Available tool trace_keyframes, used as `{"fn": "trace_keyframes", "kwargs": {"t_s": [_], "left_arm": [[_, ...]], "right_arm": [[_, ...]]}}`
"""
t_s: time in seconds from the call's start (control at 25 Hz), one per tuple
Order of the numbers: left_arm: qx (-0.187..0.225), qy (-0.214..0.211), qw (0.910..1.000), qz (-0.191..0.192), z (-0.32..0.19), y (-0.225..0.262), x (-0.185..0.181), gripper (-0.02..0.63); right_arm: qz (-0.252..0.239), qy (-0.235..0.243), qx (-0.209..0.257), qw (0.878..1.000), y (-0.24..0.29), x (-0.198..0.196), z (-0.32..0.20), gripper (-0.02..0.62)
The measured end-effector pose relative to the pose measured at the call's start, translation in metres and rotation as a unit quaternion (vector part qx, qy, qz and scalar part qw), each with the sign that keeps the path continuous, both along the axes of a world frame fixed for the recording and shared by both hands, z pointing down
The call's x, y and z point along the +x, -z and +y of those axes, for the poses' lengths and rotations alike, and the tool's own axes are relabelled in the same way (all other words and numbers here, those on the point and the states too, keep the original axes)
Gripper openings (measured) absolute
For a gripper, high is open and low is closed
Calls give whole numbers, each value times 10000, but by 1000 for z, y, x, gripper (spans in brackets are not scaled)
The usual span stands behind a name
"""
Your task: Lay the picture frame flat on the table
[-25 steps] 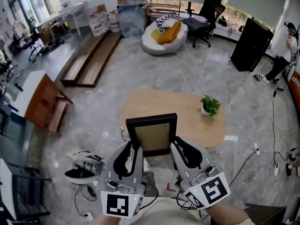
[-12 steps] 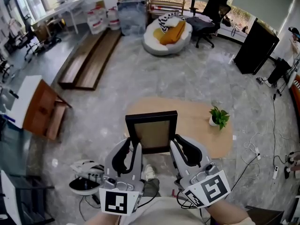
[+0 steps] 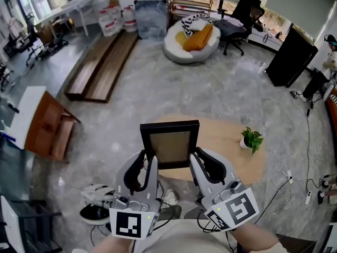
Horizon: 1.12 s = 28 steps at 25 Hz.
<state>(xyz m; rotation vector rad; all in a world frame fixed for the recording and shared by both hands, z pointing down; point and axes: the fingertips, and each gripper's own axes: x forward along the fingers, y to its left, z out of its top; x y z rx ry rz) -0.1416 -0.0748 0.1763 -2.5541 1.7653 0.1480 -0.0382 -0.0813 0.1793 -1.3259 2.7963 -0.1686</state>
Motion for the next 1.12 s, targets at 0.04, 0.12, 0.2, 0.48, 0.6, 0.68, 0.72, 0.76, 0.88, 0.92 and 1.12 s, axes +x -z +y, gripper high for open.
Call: {"fn": "trace_keyframes", "kwargs": {"t_s": [0.04, 0.12, 0.2, 0.48, 0.6, 0.68, 0.72, 0.76, 0.88, 0.92, 1.12], "left_arm": [[-4, 5, 10000, 6, -2, 1, -1, 99], [-16, 24, 10000, 13, -6, 1, -1, 98], [-36, 58, 10000, 14, -10, -1, 1, 98], [-170, 171, 9997, -17, -19, -8, 13, 100], [-254, 240, 9994, -7, -25, -14, 17, 98], [-296, 283, 9992, 17, -27, -18, 17, 98], [-333, 304, 9990, 58, -29, -19, 17, 98], [-384, 326, 9987, 121, -33, -21, 18, 98], [-514, 409, 9975, 252, -46, -25, 21, 97], [-529, 440, 9973, 248, -51, -27, 21, 97], [-599, 559, 9965, 171, -79, -45, 18, 97]], "right_arm": [[7, 8, -15, 10000, 0, -1, -3, 51], [8, 25, -45, 10000, 0, -1, -8, 51], [0, 52, -71, 10000, -2, 1, -12, 51], [-51, 158, -186, 9997, -11, 13, -25, 51], [-69, 211, -246, 9995, -16, 17, -30, 50], [-85, 249, -288, 9992, -20, 17, -33, 49], [-102, 269, -318, 9991, -21, 17, -35, 49], [-123, 288, -344, 9989, -22, 18, -39, 49], [-150, 325, -360, 9987, -24, 22, -53, 49], [-155, 333, -368, 9986, -25, 22, -59, 49], [-171, 417, -540, 9975, -46, 19, -89, 49]]}}
